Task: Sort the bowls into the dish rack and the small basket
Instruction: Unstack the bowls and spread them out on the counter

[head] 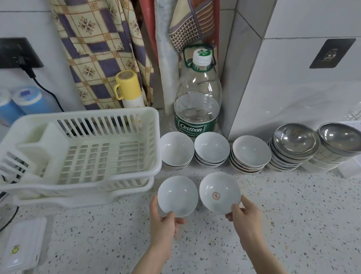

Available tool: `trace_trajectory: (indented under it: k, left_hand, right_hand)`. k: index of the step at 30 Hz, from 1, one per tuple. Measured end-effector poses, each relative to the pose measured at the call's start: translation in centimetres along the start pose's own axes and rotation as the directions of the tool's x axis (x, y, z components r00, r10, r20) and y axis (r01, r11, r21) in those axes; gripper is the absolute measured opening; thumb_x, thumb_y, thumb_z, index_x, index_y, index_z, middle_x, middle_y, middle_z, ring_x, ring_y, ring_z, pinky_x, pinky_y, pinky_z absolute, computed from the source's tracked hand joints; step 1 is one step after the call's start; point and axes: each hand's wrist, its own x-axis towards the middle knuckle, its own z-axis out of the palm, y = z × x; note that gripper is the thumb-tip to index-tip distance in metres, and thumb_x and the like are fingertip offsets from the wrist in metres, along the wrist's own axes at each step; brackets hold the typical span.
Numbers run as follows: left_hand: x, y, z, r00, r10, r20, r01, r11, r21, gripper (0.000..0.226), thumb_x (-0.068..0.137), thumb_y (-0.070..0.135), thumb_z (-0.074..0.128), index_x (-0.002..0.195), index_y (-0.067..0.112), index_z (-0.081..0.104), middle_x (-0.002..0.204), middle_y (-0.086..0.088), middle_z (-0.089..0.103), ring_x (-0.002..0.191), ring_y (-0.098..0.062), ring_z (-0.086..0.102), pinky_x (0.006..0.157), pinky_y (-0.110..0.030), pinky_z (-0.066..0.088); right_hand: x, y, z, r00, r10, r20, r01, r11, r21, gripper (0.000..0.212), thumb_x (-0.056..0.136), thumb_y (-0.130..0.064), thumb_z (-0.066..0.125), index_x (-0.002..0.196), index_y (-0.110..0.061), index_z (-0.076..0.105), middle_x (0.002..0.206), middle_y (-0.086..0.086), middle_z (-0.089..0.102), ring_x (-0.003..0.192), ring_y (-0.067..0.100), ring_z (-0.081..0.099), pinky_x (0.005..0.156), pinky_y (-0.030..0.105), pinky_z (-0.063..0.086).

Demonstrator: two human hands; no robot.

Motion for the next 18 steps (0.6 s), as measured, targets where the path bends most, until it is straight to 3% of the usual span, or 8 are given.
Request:
trace_trajectory:
  k: [3, 7, 11, 18]
  left_hand:
    - [0.6, 0.3, -0.2, 1.000, -0.012, -0.015, 0.012, 1.000, 0.001, 0.066, 0.095, -0.004, 0.046, 0.135, 0.048, 0.034, 0.090, -0.019, 0.070, 0.054, -0.010, 0.065, 0.039, -0.020, 0.036]
    - [1.4, 0.4, -0.3, 0.999, -0.016, -0.041, 0.016, 1.000, 0.003, 0.067, 0.094, -0.004, 0.046, 0.137, 0.047, 0.035, 0.087, -0.018, 0.071, 0.056, -0.013, 0.065, 0.039, -0.023, 0.034]
    - [1.7, 0.6, -0.3, 0.999, -0.015, -0.035, 0.015, 1.000, -0.005, 0.067, 0.095, -0.001, 0.048, 0.136, 0.051, 0.034, 0.097, -0.026, 0.068, 0.050, -0.006, 0.061, 0.038, -0.019, 0.035]
    - [2.3, 0.9, 0.2, 0.998, -0.023, -0.055, 0.022, 1.000, -0.017, 0.069, 0.095, -0.002, 0.049, 0.136, 0.052, 0.034, 0.097, -0.021, 0.070, 0.057, -0.009, 0.066, 0.038, -0.020, 0.035]
  right_hand:
    - [0.7, -0.1, 0.5, 1.000, 0.008, 0.018, -0.008, 1.000, 0.007, 0.052, 0.093, -0.008, 0.050, 0.143, -0.020, 0.049, 0.055, 0.008, 0.066, 0.055, 0.012, 0.063, 0.053, 0.027, 0.051]
    - [1.7, -0.2, 1.0, 0.999, 0.036, 0.019, -0.036, 0.999, 0.016, 0.053, 0.092, -0.007, 0.051, 0.143, -0.018, 0.048, 0.054, 0.005, 0.067, 0.057, 0.013, 0.063, 0.048, 0.024, 0.050]
    - [2.4, -0.3, 1.4, 0.999, 0.047, 0.021, -0.047, 0.999, 0.017, 0.053, 0.090, -0.006, 0.051, 0.141, -0.018, 0.052, 0.048, 0.000, 0.064, 0.049, 0.005, 0.059, 0.048, 0.022, 0.047]
    - [2.9, -0.4, 1.7, 0.998, 0.059, 0.018, -0.059, 0.998, 0.017, 0.052, 0.089, -0.005, 0.052, 0.139, -0.020, 0.055, 0.051, 0.002, 0.065, 0.053, 0.010, 0.060, 0.052, 0.027, 0.049]
